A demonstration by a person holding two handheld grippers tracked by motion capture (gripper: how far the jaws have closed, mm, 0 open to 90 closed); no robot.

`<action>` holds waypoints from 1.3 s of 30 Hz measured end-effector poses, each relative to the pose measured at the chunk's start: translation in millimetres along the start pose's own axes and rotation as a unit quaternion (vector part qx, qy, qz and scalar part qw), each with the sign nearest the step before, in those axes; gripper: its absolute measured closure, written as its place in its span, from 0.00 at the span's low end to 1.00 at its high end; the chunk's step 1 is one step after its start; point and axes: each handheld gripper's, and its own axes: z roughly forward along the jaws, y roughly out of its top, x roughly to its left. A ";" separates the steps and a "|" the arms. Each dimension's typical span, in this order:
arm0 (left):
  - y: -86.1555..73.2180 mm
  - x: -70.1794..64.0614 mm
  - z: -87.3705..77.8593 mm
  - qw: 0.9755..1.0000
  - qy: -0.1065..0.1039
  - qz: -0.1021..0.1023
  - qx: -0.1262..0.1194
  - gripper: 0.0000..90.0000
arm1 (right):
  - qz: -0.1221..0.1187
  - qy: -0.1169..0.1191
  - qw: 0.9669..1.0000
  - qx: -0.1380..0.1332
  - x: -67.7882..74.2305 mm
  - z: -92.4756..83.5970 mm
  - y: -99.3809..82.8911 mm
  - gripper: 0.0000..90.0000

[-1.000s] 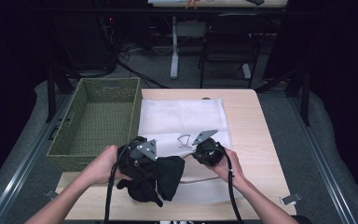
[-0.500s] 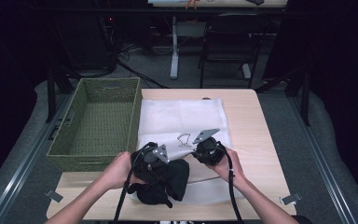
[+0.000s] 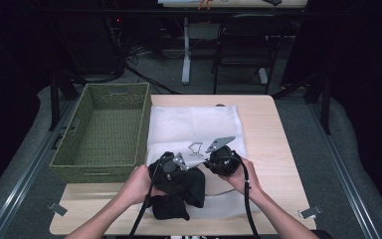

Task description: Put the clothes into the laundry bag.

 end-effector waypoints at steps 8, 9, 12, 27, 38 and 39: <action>7.8 2.6 18.4 0.999 0.020 -0.046 -0.004 0.68 | 0.002 0.005 1.000 -0.009 0.5 -3.0 2.0 0.96; 8.6 3.1 23.4 0.999 0.019 -0.050 -0.004 0.68 | 0.004 0.007 1.000 -0.008 0.6 -3.2 2.1 0.96; 10.0 5.1 38.9 0.998 0.018 -0.061 0.001 0.67 | 0.002 0.008 1.000 -0.009 1.6 -3.6 2.3 0.96; 11.5 14.8 50.8 0.995 0.032 -0.087 -0.030 0.43 | 0.019 0.017 1.000 -0.015 -0.6 -6.4 1.0 0.96; -6.0 3.4 14.2 0.996 0.013 -0.070 -0.056 0.23 | 0.023 0.016 0.999 -0.014 -0.6 -7.7 0.7 0.96; -8.3 1.7 12.5 0.996 0.009 -0.069 -0.057 0.22 | 0.022 0.016 1.000 -0.014 -0.6 -7.6 0.6 0.96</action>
